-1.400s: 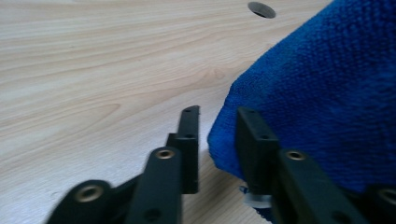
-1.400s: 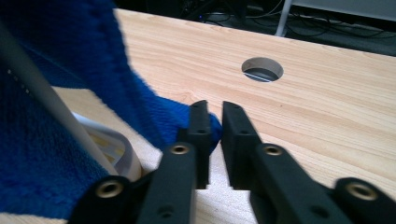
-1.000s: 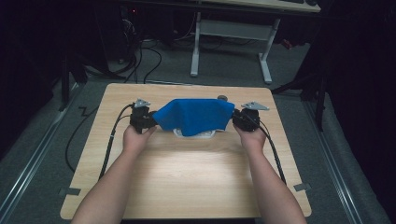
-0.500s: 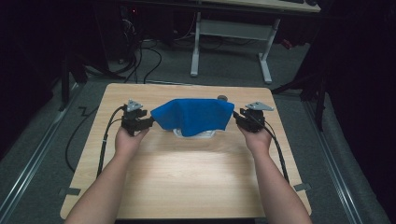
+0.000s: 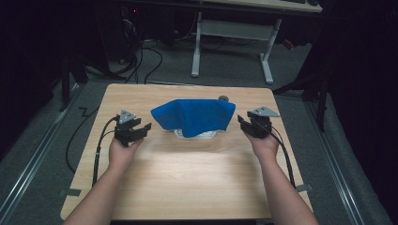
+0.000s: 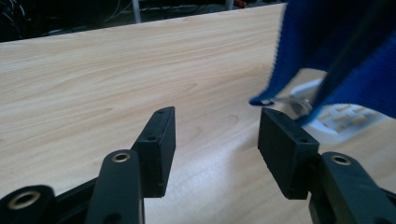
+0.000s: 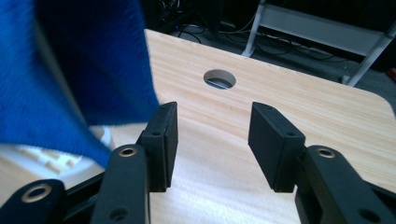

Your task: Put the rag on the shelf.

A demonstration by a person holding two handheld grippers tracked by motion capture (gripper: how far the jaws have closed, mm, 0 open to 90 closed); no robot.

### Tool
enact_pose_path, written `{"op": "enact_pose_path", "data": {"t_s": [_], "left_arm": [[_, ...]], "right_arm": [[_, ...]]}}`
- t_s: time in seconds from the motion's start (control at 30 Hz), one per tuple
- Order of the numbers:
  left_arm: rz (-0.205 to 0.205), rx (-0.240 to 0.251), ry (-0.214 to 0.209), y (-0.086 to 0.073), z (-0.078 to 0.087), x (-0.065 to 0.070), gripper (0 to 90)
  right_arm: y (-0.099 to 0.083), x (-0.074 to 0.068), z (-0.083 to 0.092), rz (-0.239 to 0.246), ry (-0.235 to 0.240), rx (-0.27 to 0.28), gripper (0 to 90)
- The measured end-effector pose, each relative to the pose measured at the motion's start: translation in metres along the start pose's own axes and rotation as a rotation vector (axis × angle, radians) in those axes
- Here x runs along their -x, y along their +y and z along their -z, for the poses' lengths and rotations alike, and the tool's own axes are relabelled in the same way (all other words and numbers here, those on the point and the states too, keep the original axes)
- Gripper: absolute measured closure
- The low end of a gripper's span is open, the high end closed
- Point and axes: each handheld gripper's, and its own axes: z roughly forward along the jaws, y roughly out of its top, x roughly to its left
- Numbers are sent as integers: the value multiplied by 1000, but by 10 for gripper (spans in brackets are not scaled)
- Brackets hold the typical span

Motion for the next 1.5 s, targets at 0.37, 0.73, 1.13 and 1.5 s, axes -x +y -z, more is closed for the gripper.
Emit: {"op": "enact_pose_path", "data": {"t_s": [0.37, 0.73, 1.13, 1.5], "left_arm": [[24, 26, -36, -29, 38, 24, 463], [-29, 0, -93, -54, 68, 65, 448], [-77, -136, -235, -89, 71, 145, 425], [-105, -164, -244, -91, 65, 149, 408]], "right_arm": [[-25, -21, 43, 67, 10, 33, 481], [-56, -57, 84, 109, 27, 45, 425], [-92, -112, 108, 70, 102, -15, 406], [-106, -113, 100, 87, 149, -69, 401]]}}
